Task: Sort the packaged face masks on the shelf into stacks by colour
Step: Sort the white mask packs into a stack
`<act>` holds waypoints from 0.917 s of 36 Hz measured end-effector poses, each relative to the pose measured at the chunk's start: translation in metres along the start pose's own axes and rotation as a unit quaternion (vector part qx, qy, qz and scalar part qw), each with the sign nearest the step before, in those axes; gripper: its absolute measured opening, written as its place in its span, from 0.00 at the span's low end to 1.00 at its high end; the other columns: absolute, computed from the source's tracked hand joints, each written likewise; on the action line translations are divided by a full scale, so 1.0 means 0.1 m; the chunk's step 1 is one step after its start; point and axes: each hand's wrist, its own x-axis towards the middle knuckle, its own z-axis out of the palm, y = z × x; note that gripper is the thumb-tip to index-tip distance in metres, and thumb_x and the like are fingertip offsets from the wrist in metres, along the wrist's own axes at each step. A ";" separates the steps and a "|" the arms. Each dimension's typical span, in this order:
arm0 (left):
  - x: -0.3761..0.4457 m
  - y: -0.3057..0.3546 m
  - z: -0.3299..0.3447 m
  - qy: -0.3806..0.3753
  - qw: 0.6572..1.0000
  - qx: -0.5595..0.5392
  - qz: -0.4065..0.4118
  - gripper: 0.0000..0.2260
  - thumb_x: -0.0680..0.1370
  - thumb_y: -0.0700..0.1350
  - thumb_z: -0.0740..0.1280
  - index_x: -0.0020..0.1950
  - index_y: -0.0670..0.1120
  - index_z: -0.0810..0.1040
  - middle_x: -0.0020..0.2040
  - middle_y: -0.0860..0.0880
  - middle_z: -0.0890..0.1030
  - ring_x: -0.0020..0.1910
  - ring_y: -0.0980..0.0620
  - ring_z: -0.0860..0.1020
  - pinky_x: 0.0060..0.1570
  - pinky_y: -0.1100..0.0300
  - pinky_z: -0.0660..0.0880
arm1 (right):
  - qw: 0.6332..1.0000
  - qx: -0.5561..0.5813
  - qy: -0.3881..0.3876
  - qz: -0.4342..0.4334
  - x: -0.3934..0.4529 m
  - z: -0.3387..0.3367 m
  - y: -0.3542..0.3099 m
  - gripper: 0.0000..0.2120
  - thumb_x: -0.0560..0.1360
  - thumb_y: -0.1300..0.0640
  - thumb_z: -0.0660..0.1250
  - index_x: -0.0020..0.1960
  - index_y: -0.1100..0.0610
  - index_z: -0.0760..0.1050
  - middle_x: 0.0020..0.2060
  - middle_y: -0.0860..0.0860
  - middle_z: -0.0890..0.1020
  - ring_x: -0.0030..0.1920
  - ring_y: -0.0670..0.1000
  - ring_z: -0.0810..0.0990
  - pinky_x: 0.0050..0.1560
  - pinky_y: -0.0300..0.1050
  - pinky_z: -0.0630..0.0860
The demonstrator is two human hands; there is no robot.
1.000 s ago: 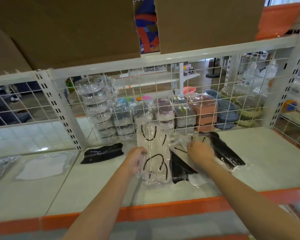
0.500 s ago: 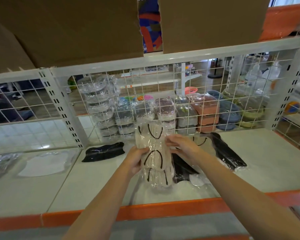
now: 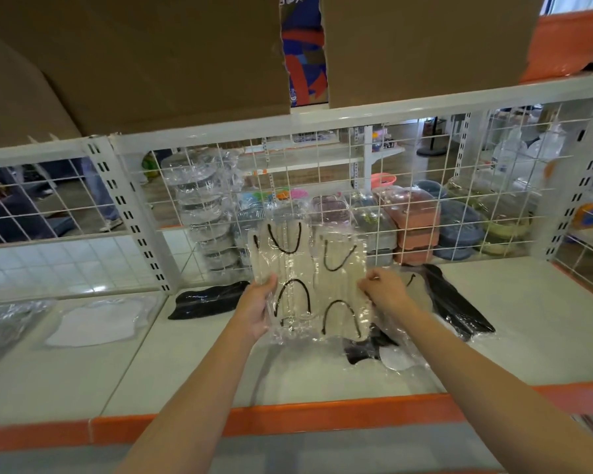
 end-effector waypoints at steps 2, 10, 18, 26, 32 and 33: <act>0.01 0.02 -0.06 0.006 1.000 -0.003 0.002 0.15 0.80 0.40 0.62 0.65 0.37 0.73 0.47 0.41 0.82 0.44 0.46 0.82 0.40 0.52 0.79 | 0.995 -0.087 0.035 0.019 0.08 -0.10 0.12 0.09 0.76 0.64 0.59 0.37 0.57 0.70 0.35 0.54 0.76 0.41 0.54 0.74 0.39 0.42 0.68; 0.02 0.03 -0.07 -0.034 0.999 -0.013 0.007 0.07 0.80 0.37 0.60 0.54 0.39 0.77 0.35 0.46 0.84 0.34 0.51 0.83 0.38 0.55 0.81 | 0.982 -0.188 0.035 0.004 0.03 -0.13 0.16 0.14 0.78 0.57 0.58 0.61 0.61 0.72 0.60 0.57 0.75 0.61 0.59 0.72 0.56 0.46 0.69; 0.01 0.02 0.04 -0.065 0.993 0.068 0.071 0.07 0.78 0.36 0.63 0.52 0.41 0.79 0.49 0.42 0.83 0.47 0.46 0.82 0.48 0.53 0.79 | 0.978 0.114 -0.169 -0.044 -0.18 0.38 -0.33 0.24 0.76 0.60 0.67 0.70 0.58 0.64 0.56 0.50 0.75 0.59 0.50 0.75 0.49 0.33 0.73; -0.06 -0.04 -0.08 -0.019 0.985 0.135 0.105 0.13 0.70 0.33 0.72 0.52 0.44 0.80 0.50 0.45 0.83 0.51 0.45 0.81 0.54 0.51 0.77 | 0.968 0.096 -0.227 -0.052 -0.17 0.56 -0.30 0.27 0.73 0.71 0.60 0.70 0.55 0.65 0.59 0.52 0.73 0.61 0.51 0.72 0.55 0.42 0.73; -0.13 -0.22 -0.09 -0.035 0.962 0.250 0.100 0.21 0.66 0.31 0.73 0.57 0.45 0.79 0.52 0.46 0.83 0.55 0.47 0.80 0.56 0.50 0.77 | 0.976 0.078 -0.201 -0.041 -0.14 0.56 -0.22 0.26 0.73 0.71 0.60 0.69 0.57 0.66 0.50 0.50 0.75 0.53 0.48 0.74 0.50 0.40 0.74; -0.14 -0.24 -0.09 -0.036 0.959 0.262 0.099 0.19 0.66 0.33 0.73 0.55 0.47 0.80 0.52 0.47 0.83 0.54 0.48 0.80 0.57 0.49 0.76 | 0.983 0.013 -0.179 -0.045 -0.12 0.54 -0.18 0.25 0.74 0.68 0.61 0.70 0.57 0.65 0.55 0.51 0.74 0.57 0.50 0.73 0.55 0.43 0.73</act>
